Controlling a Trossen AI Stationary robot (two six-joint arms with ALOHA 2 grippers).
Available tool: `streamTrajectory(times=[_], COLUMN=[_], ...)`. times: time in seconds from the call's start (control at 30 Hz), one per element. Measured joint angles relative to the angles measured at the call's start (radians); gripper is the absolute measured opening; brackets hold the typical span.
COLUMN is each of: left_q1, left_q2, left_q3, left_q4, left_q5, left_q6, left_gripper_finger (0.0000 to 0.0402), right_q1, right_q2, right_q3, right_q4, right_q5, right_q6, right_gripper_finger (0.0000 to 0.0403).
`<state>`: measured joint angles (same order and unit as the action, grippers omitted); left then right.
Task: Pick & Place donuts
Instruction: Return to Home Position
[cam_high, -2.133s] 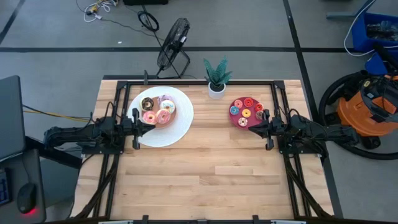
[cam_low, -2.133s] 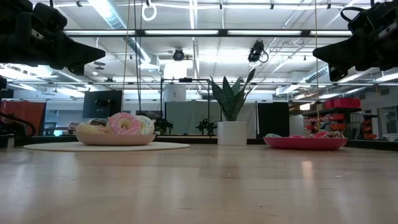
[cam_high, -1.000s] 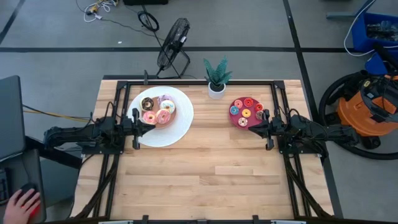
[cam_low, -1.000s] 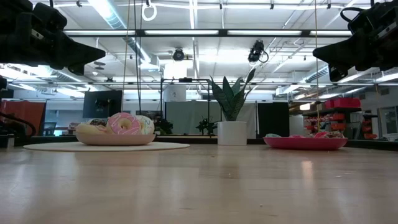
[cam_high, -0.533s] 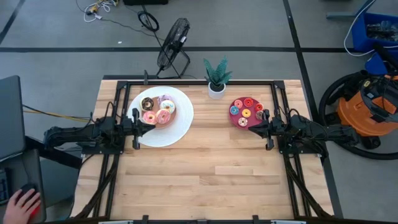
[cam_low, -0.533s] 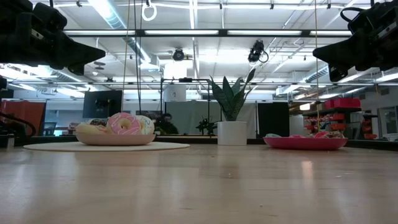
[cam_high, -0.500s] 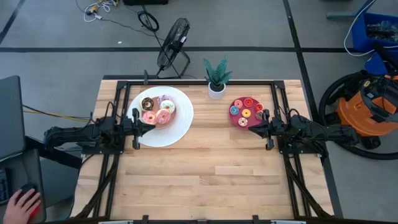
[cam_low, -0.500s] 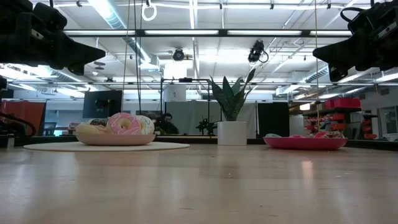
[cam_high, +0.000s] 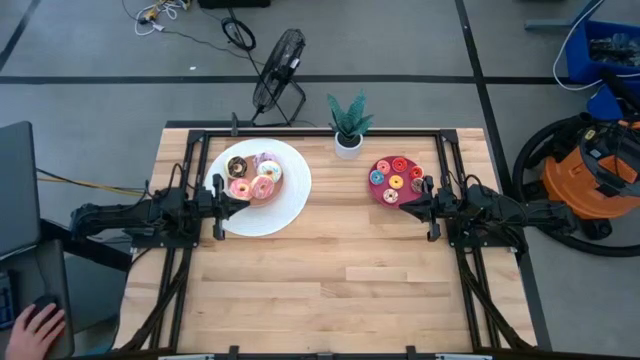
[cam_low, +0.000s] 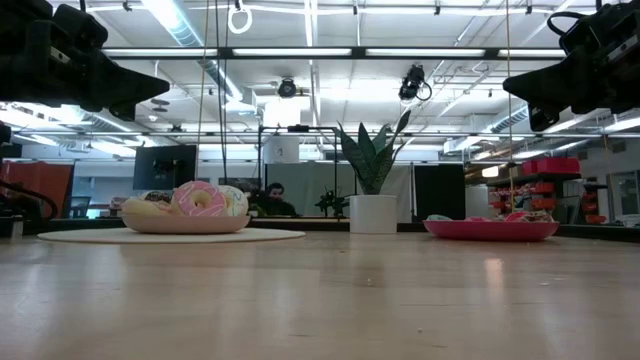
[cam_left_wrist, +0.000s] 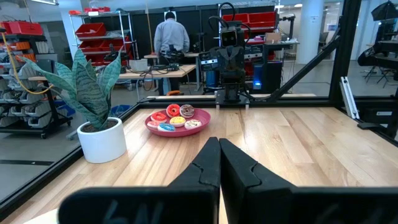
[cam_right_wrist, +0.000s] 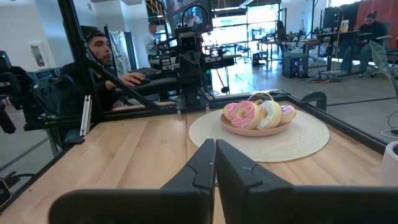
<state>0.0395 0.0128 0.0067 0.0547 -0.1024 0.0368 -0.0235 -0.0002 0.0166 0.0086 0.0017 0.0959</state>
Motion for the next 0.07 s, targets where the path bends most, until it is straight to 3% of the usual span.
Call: streamTrajectory(times=[0.07], left_q1=[0.000], left_q2=[0.000], left_q3=[0.000], left_q4=[0.000], left_q5=[0.000], left_q6=[0.000], left_gripper_finger=[0.0003], right_q1=[0.000], right_q2=[0.000], right_q3=[0.000], right_q4=[0.000], right_q5=[0.000], right_q6=[0.000], right_gripper_finger=[0.0022])
